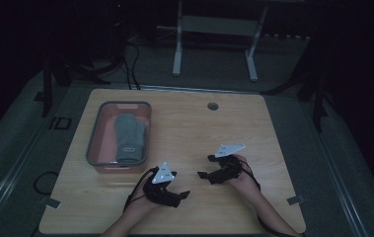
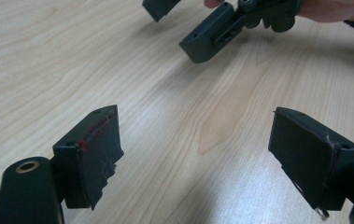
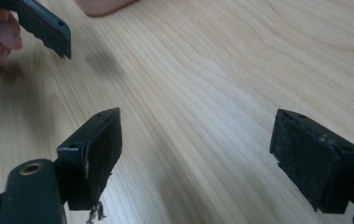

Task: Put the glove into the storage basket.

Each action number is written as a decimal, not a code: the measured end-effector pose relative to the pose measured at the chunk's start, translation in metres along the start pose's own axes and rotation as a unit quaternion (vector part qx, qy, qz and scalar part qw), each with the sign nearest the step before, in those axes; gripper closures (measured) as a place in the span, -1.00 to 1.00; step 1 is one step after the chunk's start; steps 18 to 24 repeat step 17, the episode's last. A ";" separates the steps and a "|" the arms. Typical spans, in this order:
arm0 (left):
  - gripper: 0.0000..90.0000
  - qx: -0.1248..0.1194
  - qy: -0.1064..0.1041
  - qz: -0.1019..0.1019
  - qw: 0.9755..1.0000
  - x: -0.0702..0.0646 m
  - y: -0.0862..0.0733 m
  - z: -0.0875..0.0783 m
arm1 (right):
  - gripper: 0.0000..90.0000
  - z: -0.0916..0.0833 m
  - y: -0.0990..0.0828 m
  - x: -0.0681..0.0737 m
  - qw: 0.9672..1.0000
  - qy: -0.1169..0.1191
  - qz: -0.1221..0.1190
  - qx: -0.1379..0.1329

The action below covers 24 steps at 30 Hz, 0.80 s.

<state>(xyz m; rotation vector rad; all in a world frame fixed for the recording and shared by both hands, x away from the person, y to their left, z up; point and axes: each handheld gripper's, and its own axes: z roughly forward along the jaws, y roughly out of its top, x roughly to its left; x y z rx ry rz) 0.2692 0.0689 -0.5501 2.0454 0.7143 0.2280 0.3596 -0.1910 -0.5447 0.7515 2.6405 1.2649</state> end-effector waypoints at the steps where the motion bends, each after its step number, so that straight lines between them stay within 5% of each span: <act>1: -0.61 0.001 -0.001 -0.001 1.000 0.000 -0.001 0.001 | -0.62 -0.001 -0.002 0.000 1.000 -0.001 0.000 0.001; 10: -0.61 0.000 -0.006 -0.007 1.000 0.001 -0.006 0.004 | -0.62 -0.005 -0.021 -0.004 1.000 -0.013 -0.001 0.000; 24: -0.61 -0.002 -0.006 -0.008 1.000 0.001 -0.007 0.004 | -0.62 -0.003 -0.021 -0.005 1.000 -0.015 -0.003 0.004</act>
